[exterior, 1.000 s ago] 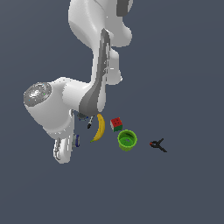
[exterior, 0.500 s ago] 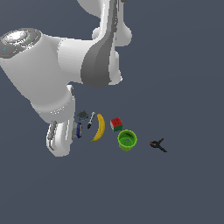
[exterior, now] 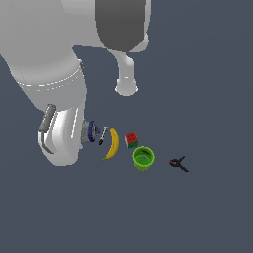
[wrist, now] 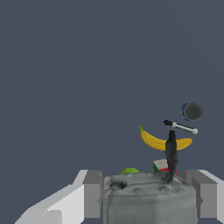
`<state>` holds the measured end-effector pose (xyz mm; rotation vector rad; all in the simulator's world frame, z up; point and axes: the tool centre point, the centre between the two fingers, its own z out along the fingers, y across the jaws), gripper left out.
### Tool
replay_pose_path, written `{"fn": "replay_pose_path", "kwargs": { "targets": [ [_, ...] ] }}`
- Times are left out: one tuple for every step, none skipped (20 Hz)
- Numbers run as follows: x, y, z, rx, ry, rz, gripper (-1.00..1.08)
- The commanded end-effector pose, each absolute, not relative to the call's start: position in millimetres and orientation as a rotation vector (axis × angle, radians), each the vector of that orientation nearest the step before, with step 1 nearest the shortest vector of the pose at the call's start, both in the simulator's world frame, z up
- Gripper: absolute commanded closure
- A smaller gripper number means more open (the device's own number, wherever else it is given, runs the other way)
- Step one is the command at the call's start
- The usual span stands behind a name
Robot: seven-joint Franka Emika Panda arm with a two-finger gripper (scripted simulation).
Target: Pick up a designated object from a clutter of objects.
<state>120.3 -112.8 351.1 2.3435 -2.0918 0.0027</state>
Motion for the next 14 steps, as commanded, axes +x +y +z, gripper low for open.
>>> {"fn": "replay_pose_path", "kwargs": {
  "targets": [
    [122.6, -107.6, 368.1, 2.343, -2.091, 0.001, 1.08],
    [123.5, -105.9, 373.4, 2.343, -2.091, 0.001, 1.08],
    [124.5, -104.3, 378.2, 2.343, -2.091, 0.001, 1.08],
    [125.3, -103.0, 382.4, 2.343, -2.091, 0.001, 1.08],
    [126.0, -101.9, 386.2, 2.343, -2.091, 0.001, 1.08],
    [126.6, -100.9, 389.4, 2.343, -2.091, 0.001, 1.08],
    [127.2, -99.9, 392.1, 2.344, -2.091, 0.0, 1.08],
    [127.8, -99.2, 394.5, 2.344, -2.091, 0.0, 1.08],
    [128.2, -98.6, 396.4, 2.344, -2.091, 0.0, 1.08],
    [128.5, -98.2, 398.0, 2.344, -2.091, 0.0, 1.08],
    [128.8, -97.8, 399.1, 2.344, -2.091, 0.0, 1.08],
    [129.0, -97.6, 400.0, 2.344, -2.091, 0.0, 1.08],
    [129.1, -97.4, 400.5, 2.344, -2.091, 0.0, 1.08],
    [129.2, -97.4, 400.6, 2.344, -2.091, 0.0, 1.08]
  ]
}}
